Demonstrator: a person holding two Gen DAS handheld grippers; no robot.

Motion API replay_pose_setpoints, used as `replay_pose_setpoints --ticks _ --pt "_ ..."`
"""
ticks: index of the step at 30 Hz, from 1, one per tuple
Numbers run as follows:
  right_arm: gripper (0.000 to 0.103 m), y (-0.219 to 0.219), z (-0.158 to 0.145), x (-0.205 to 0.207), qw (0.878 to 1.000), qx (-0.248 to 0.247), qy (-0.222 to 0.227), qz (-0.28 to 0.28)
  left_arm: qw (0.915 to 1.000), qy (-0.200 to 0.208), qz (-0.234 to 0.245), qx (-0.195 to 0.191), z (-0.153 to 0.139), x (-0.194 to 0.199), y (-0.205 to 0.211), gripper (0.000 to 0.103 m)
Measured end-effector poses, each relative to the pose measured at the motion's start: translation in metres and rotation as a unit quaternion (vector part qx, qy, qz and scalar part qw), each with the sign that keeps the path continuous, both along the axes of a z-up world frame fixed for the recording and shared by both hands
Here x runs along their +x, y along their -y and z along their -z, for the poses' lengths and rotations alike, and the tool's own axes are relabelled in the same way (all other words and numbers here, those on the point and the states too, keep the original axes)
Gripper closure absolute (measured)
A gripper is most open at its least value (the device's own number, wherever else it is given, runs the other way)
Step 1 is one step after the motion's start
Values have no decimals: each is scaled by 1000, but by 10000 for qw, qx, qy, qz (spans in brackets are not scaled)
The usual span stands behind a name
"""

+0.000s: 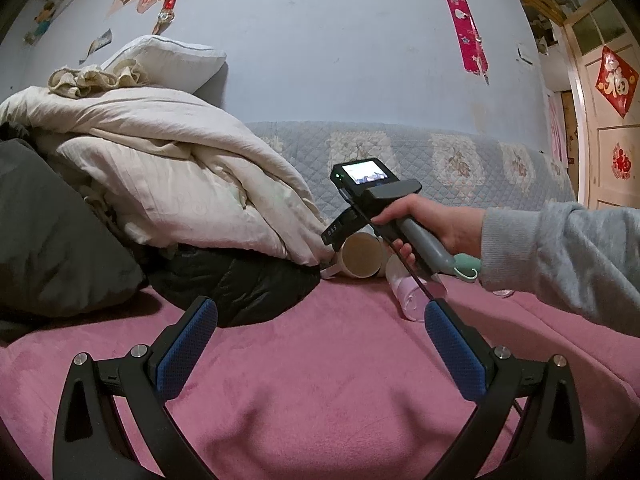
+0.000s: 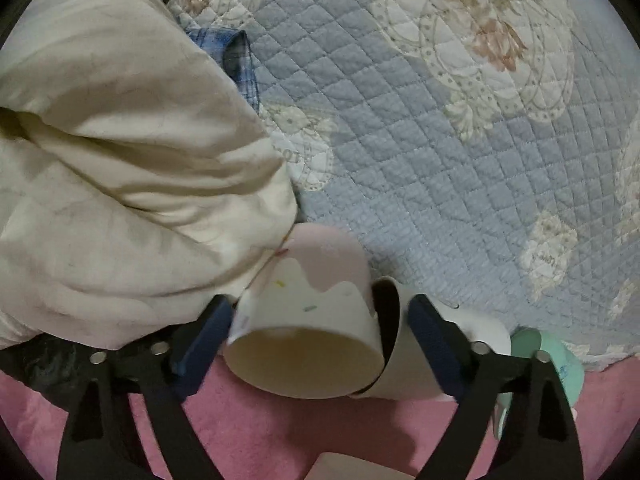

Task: Flip cup upright
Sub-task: 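Close the right tool on the pink-and-white mug's rim and lift it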

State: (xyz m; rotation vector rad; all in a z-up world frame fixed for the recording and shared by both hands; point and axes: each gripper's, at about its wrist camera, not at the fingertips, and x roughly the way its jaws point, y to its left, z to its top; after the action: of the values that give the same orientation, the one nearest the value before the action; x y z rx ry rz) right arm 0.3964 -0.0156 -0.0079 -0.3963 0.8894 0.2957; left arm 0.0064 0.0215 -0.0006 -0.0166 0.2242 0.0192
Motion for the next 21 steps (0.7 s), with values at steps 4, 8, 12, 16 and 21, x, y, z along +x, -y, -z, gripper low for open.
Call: replay_pose_setpoints --ticks 4,8,12,16,21 --pt "33 -9 1 -3 9998 -70 -193 -76 10000 -33 -15 -19 1 1 -2 0" --pt "9 -15 19 9 9964 -284 -799 97 10000 -5 -26 24 0 0 0 0" --pt "13 -16 29 15 9954 -391 -751 453 10000 -24 -23 3 1 0 -1 0" --pt "18 -9 33 21 9936 -252 -843 707 9999 -80 -18 -73 1 1 -3 0" --pt "18 18 19 8 9930 274 -867 755 9998 -86 -14 -177 2 1 -8 0"
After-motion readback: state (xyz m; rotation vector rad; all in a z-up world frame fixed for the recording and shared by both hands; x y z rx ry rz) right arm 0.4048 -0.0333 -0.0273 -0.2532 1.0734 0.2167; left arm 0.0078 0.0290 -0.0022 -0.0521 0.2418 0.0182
